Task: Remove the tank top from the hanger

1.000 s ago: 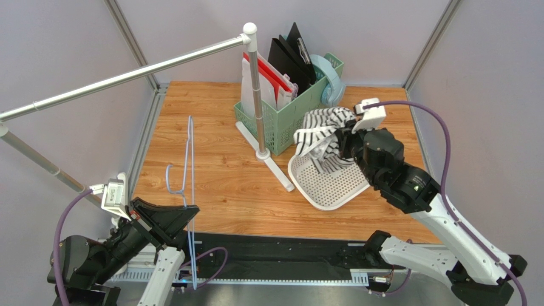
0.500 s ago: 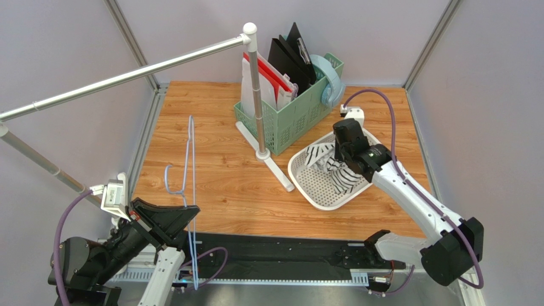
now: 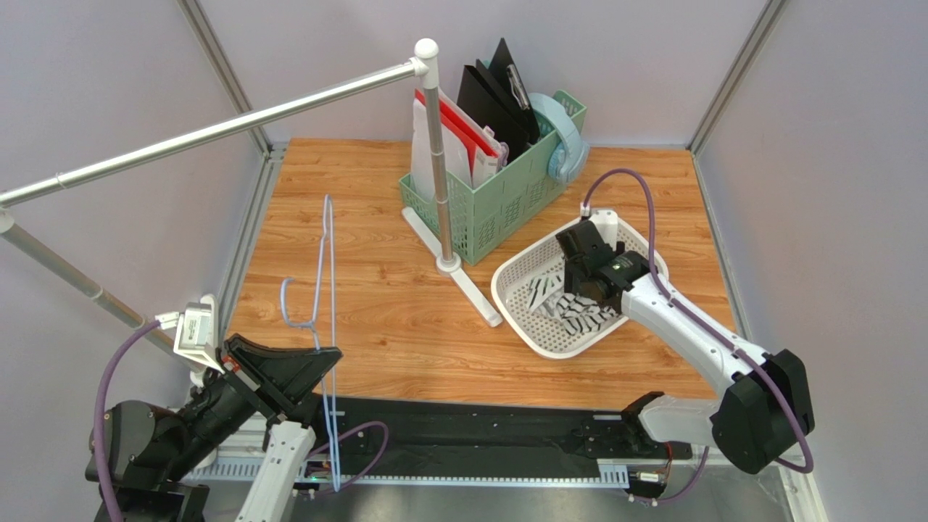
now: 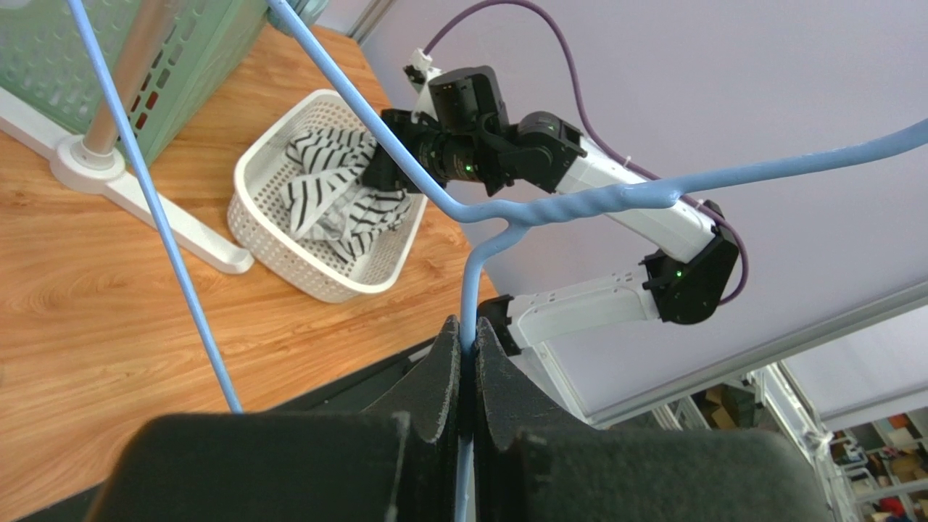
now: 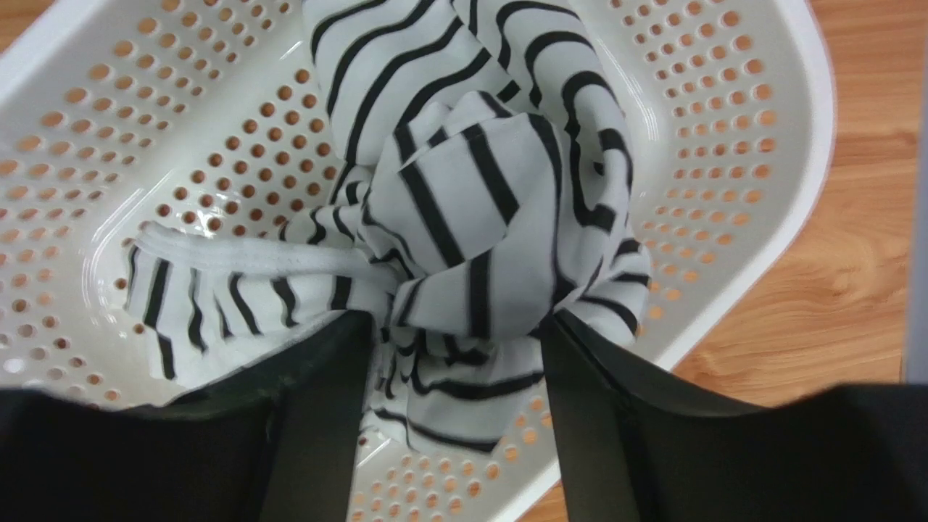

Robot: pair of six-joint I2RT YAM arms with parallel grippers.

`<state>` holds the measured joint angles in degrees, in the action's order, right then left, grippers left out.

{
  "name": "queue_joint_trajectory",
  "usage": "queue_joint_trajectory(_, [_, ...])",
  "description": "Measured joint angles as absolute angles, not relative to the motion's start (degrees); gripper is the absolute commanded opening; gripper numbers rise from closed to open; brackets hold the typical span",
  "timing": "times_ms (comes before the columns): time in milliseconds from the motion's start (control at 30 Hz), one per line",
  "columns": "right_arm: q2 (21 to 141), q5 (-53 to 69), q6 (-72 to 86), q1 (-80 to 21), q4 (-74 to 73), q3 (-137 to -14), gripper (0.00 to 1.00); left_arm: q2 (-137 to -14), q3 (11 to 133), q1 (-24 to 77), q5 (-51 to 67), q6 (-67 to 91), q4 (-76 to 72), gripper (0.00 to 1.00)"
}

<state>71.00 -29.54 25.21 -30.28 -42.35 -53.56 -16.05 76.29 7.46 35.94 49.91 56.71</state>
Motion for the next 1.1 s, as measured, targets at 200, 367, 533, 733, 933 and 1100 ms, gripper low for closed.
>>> queue_joint_trajectory(200, [71.3,-37.6,25.8,-36.5,-51.6,-61.2,0.70,-16.0,73.9,7.5,35.4,51.5,55.2,0.00])
queue_joint_trajectory(367, [69.9,-43.0,25.3,-47.5,-56.9,-70.2,0.72,-15.6,73.7,7.5,33.0,52.4,55.1,0.00])
queue_joint_trajectory(533, [67.0,-37.8,22.9,-61.3,-53.9,-72.4,0.71,-14.6,73.8,7.5,28.7,53.5,56.6,0.00])
queue_joint_trajectory(733, [66.2,-32.4,18.1,-81.3,-40.4,-72.1,0.70,-12.9,74.0,7.5,20.6,56.3,60.1,0.00])
queue_joint_trajectory(933, [72.5,-28.8,13.0,-95.4,-31.9,-77.5,0.71,-11.0,77.0,7.5,8.4,59.5,66.9,0.00])
queue_joint_trajectory(1100, [77.8,-24.9,10.9,-100.8,-27.2,-81.8,0.70,-8.3,77.4,7.5,0.3,62.2,70.7,0.00])
